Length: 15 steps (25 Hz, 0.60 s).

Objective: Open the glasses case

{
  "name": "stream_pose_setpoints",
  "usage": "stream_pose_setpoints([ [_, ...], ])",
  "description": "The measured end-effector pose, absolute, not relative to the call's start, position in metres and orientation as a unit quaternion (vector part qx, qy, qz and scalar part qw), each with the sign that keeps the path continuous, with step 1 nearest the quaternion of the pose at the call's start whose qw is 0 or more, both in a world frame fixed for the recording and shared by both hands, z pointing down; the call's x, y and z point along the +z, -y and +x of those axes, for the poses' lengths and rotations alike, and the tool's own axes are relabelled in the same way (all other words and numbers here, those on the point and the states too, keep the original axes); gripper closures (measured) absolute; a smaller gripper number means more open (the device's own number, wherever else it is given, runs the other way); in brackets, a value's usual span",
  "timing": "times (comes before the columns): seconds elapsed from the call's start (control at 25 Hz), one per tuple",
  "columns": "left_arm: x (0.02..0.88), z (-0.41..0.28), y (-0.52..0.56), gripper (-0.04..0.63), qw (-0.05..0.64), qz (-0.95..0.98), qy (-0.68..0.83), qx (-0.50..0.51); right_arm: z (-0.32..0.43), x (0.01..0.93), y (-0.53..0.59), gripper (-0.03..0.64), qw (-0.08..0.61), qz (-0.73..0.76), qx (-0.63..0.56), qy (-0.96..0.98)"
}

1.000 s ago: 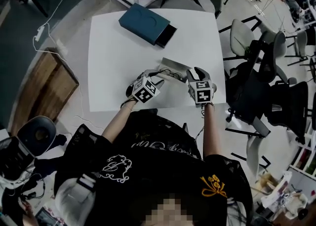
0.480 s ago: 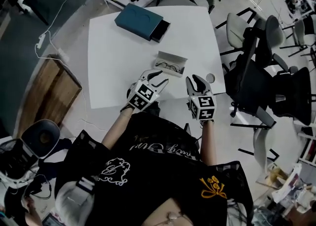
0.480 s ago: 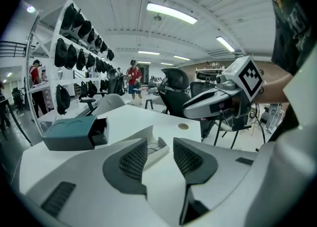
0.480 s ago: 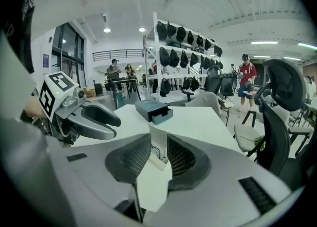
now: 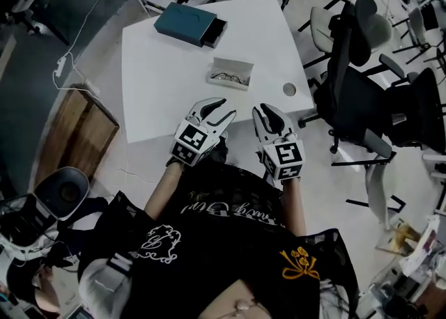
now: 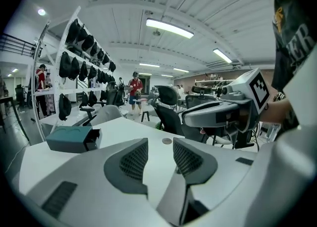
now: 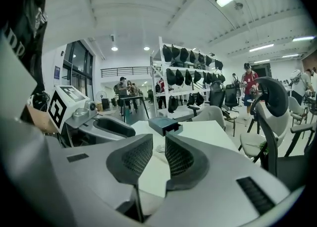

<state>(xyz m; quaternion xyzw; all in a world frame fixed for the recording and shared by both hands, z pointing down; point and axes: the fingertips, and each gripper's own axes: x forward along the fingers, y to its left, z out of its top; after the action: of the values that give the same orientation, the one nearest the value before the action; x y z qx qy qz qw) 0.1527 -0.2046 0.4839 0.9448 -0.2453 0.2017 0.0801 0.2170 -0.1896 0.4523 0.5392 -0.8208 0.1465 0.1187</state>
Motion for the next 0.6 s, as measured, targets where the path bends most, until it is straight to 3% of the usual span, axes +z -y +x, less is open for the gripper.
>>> stream_pose_setpoints([
  [0.6,0.476,0.144,0.098,0.522,0.106,0.932,0.286,0.198,0.220,0.462,0.097,0.596,0.075,0.533,0.188,0.822],
])
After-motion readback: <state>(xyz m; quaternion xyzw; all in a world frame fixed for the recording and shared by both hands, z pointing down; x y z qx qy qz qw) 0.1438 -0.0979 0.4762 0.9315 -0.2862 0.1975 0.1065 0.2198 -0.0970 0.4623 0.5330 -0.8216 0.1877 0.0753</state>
